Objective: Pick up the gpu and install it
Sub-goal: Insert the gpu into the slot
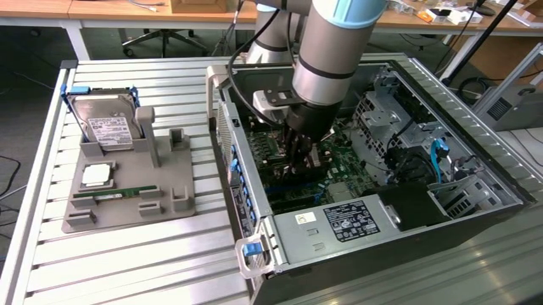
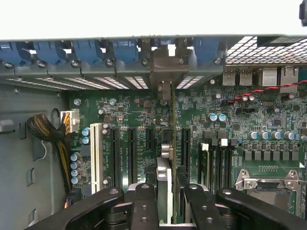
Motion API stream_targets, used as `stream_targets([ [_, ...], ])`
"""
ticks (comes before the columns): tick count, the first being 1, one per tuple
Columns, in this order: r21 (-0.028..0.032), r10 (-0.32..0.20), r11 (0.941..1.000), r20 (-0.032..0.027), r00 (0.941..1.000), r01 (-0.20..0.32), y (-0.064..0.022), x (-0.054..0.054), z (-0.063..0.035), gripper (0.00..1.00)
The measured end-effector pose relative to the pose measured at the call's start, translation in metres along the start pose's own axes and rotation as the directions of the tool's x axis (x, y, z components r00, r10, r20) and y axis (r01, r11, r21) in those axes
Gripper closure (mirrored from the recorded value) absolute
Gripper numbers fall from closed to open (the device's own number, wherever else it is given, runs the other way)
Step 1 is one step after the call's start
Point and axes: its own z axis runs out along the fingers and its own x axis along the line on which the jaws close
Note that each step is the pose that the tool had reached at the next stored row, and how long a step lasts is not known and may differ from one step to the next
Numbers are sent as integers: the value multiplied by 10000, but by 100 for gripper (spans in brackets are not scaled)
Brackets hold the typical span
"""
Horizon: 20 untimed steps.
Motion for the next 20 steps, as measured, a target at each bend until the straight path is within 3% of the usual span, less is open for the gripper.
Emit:
stream_targets([
  [14,4,-12,10000,19,10000,12,-1,-2,34,73],
  [16,1,-12,10000,16,10000,12,-1,-2,31,60],
  [20,-2,-12,10000,13,10000,12,0,0,8,60],
])
